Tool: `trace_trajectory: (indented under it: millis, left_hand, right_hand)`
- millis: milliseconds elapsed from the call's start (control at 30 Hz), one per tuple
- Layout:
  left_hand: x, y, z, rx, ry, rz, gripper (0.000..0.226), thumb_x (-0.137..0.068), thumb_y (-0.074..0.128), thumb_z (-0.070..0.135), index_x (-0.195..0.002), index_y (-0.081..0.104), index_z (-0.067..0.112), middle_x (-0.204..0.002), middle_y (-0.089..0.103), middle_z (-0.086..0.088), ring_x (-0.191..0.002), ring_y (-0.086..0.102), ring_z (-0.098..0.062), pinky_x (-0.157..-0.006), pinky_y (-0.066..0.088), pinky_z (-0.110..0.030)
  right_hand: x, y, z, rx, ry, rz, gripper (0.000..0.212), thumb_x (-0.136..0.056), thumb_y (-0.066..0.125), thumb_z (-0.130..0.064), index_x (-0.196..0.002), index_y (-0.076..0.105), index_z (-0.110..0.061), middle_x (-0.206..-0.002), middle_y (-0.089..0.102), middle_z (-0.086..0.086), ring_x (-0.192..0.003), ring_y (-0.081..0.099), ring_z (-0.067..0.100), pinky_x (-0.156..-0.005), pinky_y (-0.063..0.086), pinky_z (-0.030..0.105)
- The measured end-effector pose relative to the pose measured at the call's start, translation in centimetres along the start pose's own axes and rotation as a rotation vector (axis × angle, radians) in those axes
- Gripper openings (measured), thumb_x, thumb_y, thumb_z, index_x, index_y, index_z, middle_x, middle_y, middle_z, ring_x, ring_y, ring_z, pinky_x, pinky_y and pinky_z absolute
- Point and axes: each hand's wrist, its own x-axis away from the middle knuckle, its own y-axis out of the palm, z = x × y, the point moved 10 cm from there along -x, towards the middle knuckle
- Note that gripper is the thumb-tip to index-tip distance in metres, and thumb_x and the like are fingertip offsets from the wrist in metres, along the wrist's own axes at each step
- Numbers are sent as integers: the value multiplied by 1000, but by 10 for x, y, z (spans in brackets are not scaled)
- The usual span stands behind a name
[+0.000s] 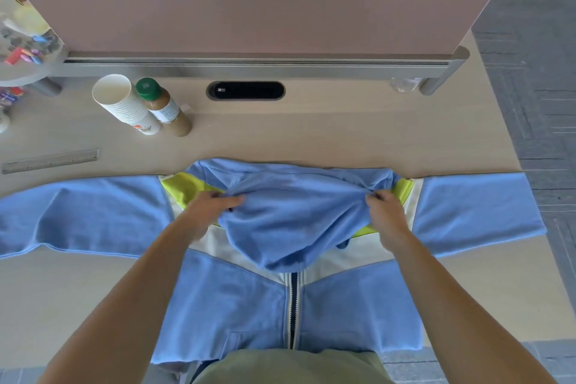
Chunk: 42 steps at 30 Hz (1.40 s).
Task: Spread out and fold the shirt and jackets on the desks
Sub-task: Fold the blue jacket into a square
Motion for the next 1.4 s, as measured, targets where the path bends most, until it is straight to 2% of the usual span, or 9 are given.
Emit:
trace_trajectory:
  millis: [167, 367, 567, 767, 900, 1033, 1133, 1267, 1400]
  left_hand:
    - [12, -2, -21, 375, -43, -66, 20, -90, 69, 25, -101, 64, 8, -96, 70, -10, -76, 70, -18, -63, 57, -32]
    - [4, -8, -53, 307, -75, 233, 31, -89, 62, 0, -120, 59, 4, -101, 68, -17, -81, 66, -26, -67, 54, -36]
    - [17, -35, -31, 865, 54, 415, 43, -98, 54, 3, -136, 46, 21, -101, 64, -4, -85, 62, -17, -72, 54, -30]
    - [36, -26, -15, -362, 151, 600, 59, -89, 65, 46, -138, 47, 18, -135, 44, -17, -114, 54, -37, -99, 46, -45]
    - [17, 9, -32, -456, 47, 401, 79, -82, 71, 57, -139, 43, 11, -132, 50, -17, -120, 54, -37, -100, 46, -44]
    - [10, 15, -14, -528, 147, 401, 20, -93, 57, 33, -100, 65, 16, -106, 66, -14, -100, 60, -36, -83, 48, -38]
    - [23, 35, 16, -85, 299, 276, 20, -94, 55, 19, -75, 59, 24, -78, 59, -2, -77, 56, -23, -75, 42, -34]
    - [25, 58, 29, 956, 116, -97, 22, -96, 44, 7, -99, 66, 9, -95, 69, -8, -90, 66, -22, -91, 50, -34]
    - [12, 29, -19, 735, -69, 232, 16, -84, 44, 4, -85, 57, 13, -85, 60, -7, -74, 61, -22, -65, 54, -30]
  right_hand:
    - [3, -11, 30, -186, 161, -34, 14, -96, 61, -27, -92, 59, -13, -96, 62, 8, -87, 61, 25, -76, 57, 40]
    - [20, 15, 66, -296, 301, -109, 23, -89, 64, -9, -111, 66, -1, -104, 71, 18, -95, 70, 30, -79, 59, 40]
    - [23, 31, 61, -784, 361, -125, 23, -102, 44, -3, -120, 58, -6, -110, 63, 15, -95, 64, 30, -77, 54, 46]
    - [35, 25, 88, -591, 436, 26, 29, -97, 35, 2, -114, 56, -8, -104, 59, 17, -79, 59, 28, -69, 50, 39]
    - [35, 10, 71, -243, 216, 176, 27, -89, 66, -35, -91, 59, -9, -88, 64, 12, -70, 61, 28, -61, 55, 38]
    - [34, 37, 52, -154, 163, -27, 22, -88, 66, -24, -105, 63, -11, -100, 69, 13, -86, 68, 32, -76, 60, 43]
    - [35, 46, 34, -404, 196, -126, 19, -91, 60, -19, -108, 65, -14, -100, 66, 8, -84, 61, 24, -72, 49, 36]
    - [35, 57, 10, -935, 230, -291, 25, -98, 48, -13, -117, 64, -12, -105, 71, 8, -91, 67, 24, -86, 53, 40]
    - [28, 47, 46, -706, 366, -77, 30, -86, 43, 5, -112, 56, -3, -103, 61, 17, -88, 56, 26, -59, 57, 34]
